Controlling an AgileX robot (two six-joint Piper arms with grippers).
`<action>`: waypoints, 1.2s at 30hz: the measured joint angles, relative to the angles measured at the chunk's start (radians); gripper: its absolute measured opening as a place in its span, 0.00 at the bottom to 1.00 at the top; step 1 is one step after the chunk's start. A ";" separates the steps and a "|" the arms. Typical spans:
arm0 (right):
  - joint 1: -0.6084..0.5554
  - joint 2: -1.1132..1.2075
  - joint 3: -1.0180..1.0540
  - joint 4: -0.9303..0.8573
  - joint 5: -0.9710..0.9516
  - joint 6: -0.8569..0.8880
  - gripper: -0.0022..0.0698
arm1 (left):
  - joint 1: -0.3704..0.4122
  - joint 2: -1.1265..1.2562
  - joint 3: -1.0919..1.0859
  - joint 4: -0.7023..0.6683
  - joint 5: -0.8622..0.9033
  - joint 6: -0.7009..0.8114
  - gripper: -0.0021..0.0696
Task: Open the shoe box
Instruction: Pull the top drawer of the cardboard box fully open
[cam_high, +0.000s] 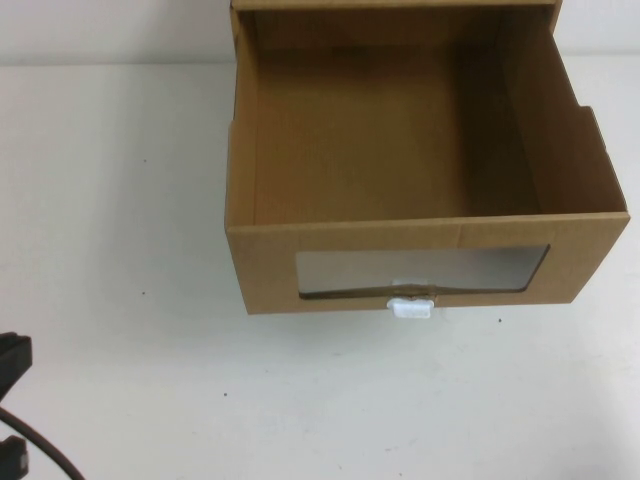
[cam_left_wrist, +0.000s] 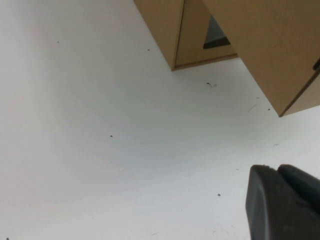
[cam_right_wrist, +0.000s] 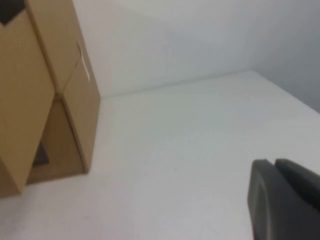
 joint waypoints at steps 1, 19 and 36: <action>0.000 0.000 0.018 0.055 0.000 -0.088 0.00 | 0.000 0.000 0.000 0.000 0.000 0.000 0.03; 0.058 0.000 0.036 -0.029 0.199 -0.070 0.00 | 0.000 0.000 0.000 0.000 0.006 0.000 0.03; 0.058 0.000 0.036 -0.031 0.199 -0.070 0.00 | 0.000 0.000 0.000 0.000 0.006 0.000 0.03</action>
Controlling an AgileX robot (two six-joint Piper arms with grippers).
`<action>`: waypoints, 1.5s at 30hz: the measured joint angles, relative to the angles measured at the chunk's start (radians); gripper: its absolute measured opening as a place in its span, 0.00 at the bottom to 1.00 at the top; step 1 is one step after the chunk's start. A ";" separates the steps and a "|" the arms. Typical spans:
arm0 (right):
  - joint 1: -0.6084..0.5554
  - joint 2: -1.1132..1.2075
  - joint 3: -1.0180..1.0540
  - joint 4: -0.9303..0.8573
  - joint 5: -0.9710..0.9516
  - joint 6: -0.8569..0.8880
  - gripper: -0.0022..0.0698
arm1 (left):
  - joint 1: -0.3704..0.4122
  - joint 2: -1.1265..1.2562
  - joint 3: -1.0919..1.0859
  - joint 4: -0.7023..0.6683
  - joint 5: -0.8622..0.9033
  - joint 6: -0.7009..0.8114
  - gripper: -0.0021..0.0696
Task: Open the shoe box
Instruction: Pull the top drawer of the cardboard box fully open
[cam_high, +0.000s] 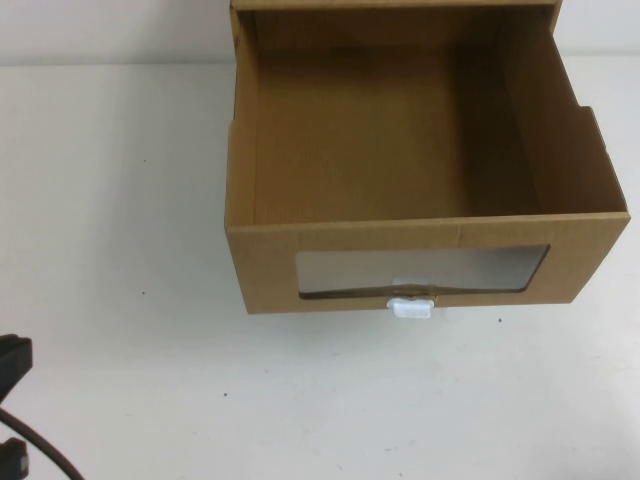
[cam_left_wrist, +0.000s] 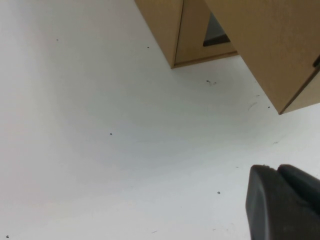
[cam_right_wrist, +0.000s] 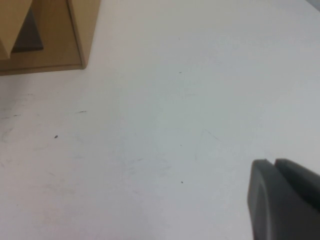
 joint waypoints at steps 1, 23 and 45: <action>0.000 0.000 0.000 0.000 0.000 0.000 0.00 | 0.000 0.000 0.000 0.000 0.000 0.000 0.03; 0.000 0.000 0.000 0.011 0.002 0.000 0.00 | 0.021 -0.328 0.385 0.103 -0.137 0.000 0.03; 0.000 0.000 0.000 0.013 0.002 -0.002 0.00 | 0.220 -0.499 0.659 0.045 -0.527 -0.060 0.02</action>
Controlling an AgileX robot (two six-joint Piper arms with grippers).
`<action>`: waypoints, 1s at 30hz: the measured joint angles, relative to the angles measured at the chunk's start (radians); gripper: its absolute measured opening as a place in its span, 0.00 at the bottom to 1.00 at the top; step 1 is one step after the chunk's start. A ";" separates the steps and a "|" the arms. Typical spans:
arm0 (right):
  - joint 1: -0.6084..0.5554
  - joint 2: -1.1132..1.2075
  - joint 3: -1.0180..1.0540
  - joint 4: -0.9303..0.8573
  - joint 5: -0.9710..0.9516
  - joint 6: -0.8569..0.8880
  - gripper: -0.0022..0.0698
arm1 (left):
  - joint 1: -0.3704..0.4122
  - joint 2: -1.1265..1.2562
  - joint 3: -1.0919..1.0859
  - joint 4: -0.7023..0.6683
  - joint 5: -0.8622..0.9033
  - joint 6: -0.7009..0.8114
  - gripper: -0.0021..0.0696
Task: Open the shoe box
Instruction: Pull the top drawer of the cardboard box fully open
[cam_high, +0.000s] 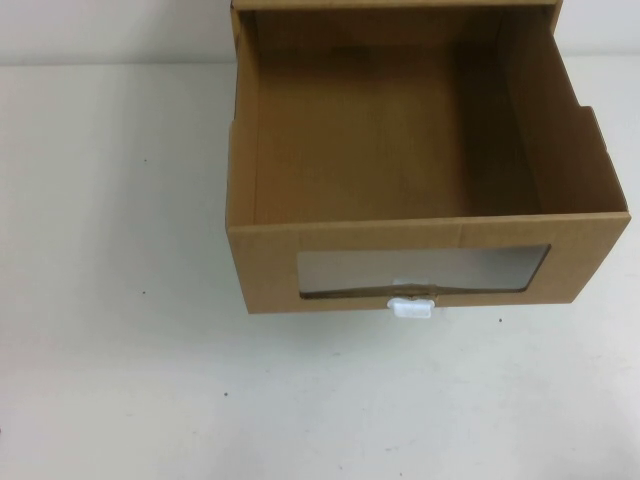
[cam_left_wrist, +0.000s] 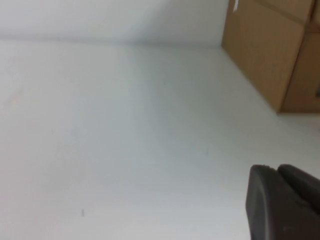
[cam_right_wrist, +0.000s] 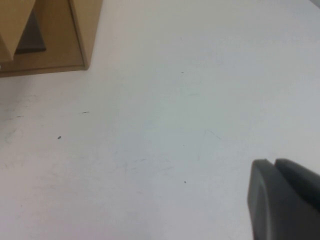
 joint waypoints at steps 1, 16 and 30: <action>0.000 0.000 0.000 0.000 0.000 0.000 0.00 | 0.000 0.000 0.000 0.000 0.035 0.000 0.02; 0.000 0.000 0.000 0.000 0.000 -0.001 0.00 | 0.000 0.000 0.000 0.000 0.144 0.000 0.02; 0.000 0.000 0.000 0.000 0.000 -0.001 0.00 | 0.000 0.000 0.000 0.000 0.144 0.000 0.02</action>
